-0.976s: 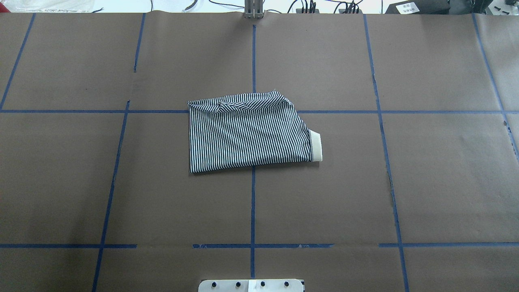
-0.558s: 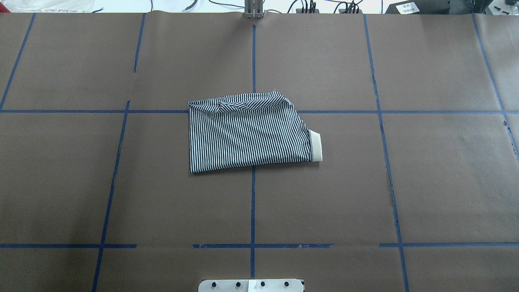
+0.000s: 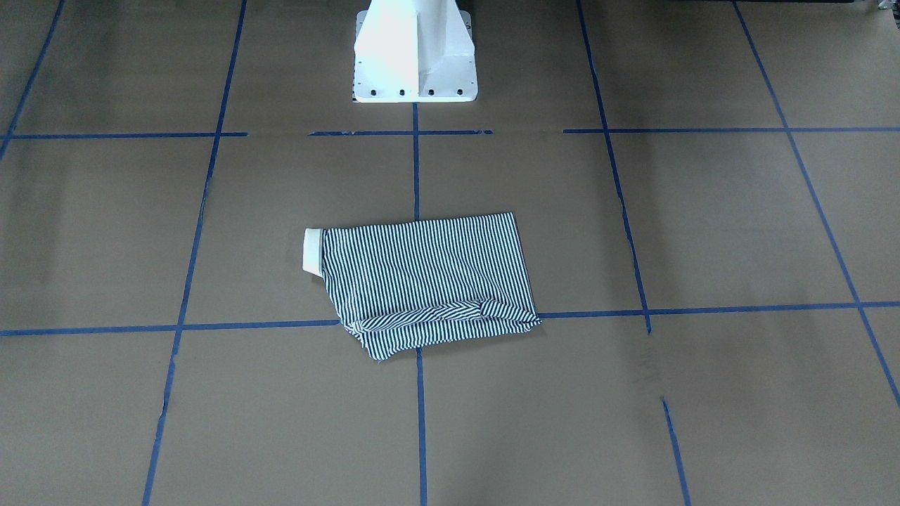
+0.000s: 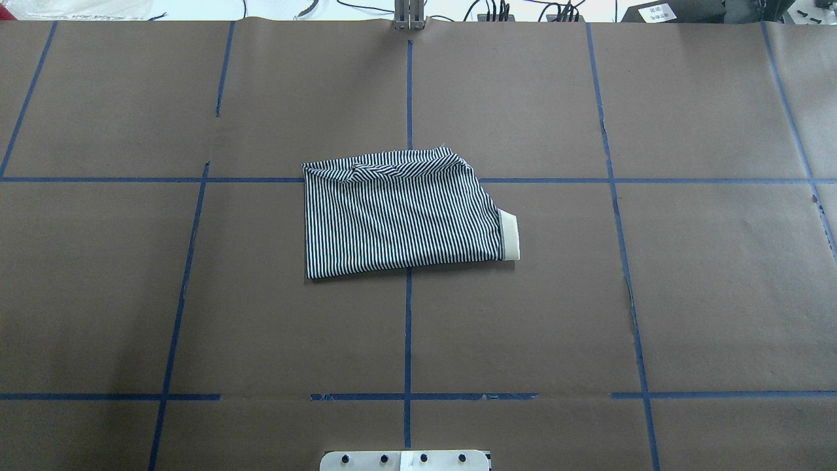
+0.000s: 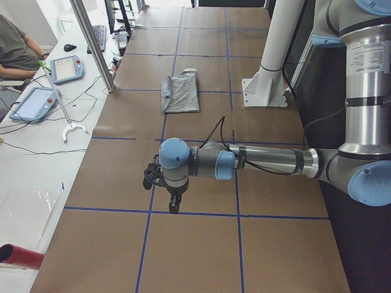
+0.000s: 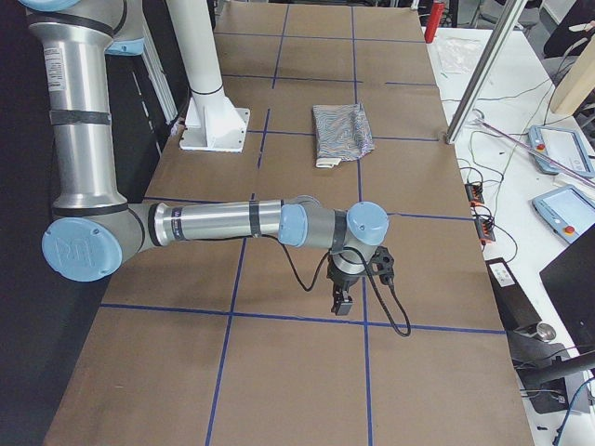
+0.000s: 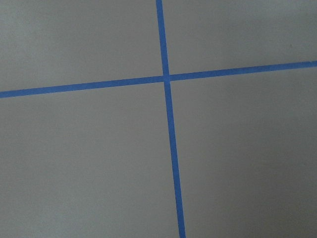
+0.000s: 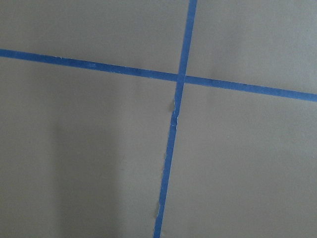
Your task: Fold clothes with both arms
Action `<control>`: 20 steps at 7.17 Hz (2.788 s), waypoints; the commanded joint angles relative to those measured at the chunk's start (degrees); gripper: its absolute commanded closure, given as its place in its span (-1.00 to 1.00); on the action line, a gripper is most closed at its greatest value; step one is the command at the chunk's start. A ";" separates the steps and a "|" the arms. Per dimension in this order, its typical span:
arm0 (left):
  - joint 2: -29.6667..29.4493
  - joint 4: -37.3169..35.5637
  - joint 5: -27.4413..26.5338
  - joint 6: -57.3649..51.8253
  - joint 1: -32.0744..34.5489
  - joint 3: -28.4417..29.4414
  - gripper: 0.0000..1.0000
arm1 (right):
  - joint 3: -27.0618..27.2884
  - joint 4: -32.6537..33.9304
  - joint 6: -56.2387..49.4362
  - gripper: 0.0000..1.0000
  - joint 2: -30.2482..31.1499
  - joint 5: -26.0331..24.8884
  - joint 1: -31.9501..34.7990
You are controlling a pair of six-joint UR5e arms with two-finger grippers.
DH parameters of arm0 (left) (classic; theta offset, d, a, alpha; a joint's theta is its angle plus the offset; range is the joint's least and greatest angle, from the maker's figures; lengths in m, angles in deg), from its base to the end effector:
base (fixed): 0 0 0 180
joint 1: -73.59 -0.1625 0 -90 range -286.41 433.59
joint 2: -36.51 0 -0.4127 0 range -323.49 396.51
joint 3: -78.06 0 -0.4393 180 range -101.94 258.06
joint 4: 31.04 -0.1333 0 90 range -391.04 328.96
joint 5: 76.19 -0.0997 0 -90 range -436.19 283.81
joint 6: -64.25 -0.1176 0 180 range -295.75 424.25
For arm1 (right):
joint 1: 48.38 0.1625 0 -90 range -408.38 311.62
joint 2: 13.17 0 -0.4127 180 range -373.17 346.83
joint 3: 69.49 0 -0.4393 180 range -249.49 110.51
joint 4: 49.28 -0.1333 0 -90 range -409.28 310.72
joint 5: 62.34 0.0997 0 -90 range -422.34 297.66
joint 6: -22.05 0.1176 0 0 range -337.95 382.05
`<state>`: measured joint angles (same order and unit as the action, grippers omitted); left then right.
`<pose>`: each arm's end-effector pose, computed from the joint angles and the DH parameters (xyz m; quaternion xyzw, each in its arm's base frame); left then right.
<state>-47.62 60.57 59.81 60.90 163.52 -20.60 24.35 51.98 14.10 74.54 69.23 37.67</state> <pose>-0.0481 -0.5023 0.6255 0.0465 0.3893 0.0424 0.9190 0.0176 -0.5472 0.6245 -0.0294 -0.3558 -0.0810 0.9306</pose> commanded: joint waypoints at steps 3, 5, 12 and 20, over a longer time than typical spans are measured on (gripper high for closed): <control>0.20 -6.05 -0.21 0.37 -0.01 -1.78 -1.00 | -0.06 -0.09 -0.14 -1.00 -0.43 -0.17 -0.35; 0.29 -9.25 -0.03 0.37 0.07 -4.25 -1.00 | -0.67 -0.09 -0.14 -1.00 -0.26 -0.18 -0.44; 0.20 -8.81 0.14 0.10 0.07 -5.65 -1.00 | -0.94 -6.25 5.55 -1.00 0.53 2.27 -0.35; 0.11 -8.37 0.23 -0.07 0.07 -5.22 -1.00 | -0.33 -8.71 12.86 -1.00 0.62 3.52 -0.35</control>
<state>-47.50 52.18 60.04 60.89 163.59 -25.90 23.85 43.36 26.95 75.16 72.81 37.32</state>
